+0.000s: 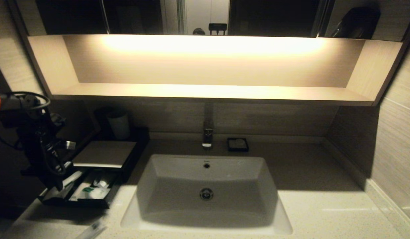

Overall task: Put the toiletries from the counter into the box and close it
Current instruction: Place the bathroom toiletry into the drawer

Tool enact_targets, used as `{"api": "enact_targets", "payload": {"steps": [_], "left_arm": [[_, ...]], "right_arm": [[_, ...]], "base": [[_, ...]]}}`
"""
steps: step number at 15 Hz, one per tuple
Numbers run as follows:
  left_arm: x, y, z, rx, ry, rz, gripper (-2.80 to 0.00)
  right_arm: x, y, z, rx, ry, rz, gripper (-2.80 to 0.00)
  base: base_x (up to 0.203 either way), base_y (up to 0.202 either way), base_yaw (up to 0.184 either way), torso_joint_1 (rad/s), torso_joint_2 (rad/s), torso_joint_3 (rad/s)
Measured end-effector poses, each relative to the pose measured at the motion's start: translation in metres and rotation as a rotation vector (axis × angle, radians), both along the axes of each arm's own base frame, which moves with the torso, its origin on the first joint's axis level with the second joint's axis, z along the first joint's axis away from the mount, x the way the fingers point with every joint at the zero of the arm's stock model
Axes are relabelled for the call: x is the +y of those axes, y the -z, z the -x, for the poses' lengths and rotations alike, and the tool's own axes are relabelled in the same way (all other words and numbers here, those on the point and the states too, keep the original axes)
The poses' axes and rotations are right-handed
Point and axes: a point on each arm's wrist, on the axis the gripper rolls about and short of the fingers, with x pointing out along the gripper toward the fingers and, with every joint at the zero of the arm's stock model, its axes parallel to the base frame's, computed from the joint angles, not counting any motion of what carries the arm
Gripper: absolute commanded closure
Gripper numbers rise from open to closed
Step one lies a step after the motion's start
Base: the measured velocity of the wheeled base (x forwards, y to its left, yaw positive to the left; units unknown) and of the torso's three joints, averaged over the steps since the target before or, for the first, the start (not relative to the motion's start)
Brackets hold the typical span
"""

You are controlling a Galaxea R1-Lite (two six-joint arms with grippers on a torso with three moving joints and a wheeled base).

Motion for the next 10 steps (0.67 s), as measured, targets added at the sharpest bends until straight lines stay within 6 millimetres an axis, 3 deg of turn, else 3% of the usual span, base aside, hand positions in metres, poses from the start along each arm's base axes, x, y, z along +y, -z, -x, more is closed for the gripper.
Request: {"api": "enact_targets", "payload": {"steps": [10], "left_arm": [[0.001, 0.006, -0.011, -0.026, 0.006, -0.006, 0.0]], "right_arm": [[0.0, 0.0, 0.0, 0.0, 0.0, 0.0, 0.0]], "base": [[0.0, 0.0, 0.0, 0.0, 0.0, 0.0]]}}
